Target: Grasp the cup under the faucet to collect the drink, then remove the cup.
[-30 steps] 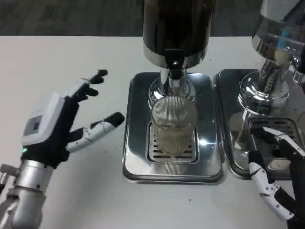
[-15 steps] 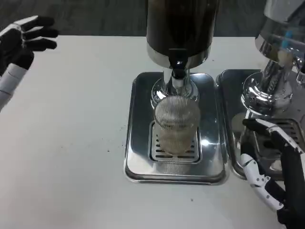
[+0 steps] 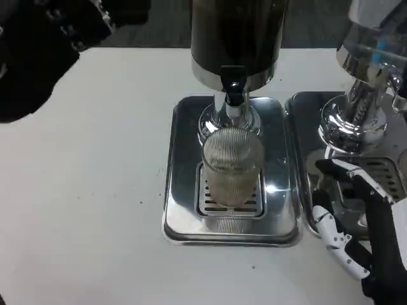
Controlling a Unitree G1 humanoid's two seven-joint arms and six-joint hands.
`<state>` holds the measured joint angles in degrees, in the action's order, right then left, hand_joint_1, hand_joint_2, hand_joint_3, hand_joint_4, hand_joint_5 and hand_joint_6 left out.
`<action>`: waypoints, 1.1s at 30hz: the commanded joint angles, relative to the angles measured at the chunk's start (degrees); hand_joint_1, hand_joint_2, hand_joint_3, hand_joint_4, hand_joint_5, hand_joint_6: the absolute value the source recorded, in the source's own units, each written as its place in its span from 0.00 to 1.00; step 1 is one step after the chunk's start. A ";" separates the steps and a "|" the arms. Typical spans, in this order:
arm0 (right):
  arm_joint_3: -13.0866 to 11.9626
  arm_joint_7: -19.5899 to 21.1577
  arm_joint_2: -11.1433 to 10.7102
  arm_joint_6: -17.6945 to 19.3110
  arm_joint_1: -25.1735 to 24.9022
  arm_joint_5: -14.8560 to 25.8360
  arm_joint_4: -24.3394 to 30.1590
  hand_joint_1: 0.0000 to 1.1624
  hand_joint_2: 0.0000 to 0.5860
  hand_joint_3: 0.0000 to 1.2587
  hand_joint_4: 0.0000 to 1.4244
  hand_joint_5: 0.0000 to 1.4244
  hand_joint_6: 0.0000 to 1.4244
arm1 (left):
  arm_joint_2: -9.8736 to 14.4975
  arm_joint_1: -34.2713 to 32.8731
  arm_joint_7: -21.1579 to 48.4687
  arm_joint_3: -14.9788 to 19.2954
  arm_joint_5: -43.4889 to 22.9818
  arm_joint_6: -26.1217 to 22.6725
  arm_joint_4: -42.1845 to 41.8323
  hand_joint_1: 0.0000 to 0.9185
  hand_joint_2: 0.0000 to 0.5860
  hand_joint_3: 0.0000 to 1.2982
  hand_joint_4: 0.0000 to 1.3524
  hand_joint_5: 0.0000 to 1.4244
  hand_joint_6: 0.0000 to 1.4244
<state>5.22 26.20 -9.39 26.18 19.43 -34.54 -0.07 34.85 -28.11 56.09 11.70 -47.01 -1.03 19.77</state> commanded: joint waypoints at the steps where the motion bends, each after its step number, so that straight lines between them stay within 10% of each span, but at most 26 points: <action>1: 0.24 1.31 0.44 0.96 -0.03 0.35 -0.99 0.32 0.73 0.30 0.25 0.23 0.30 | -2.00 -3.28 2.92 0.03 1.56 -4.63 1.12 0.00 0.14 0.19 0.18 0.20 0.16; 33: 0.57 3.54 2.07 1.67 -0.68 1.24 -3.31 0.32 0.74 0.31 0.25 0.23 0.30 | -14.75 -9.62 8.68 -4.09 16.01 -6.39 10.81 0.00 0.13 0.15 0.09 0.12 0.05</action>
<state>5.97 29.08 -7.42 27.08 18.67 -33.88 -3.66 20.86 -36.84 64.39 8.26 -32.70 -8.37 29.65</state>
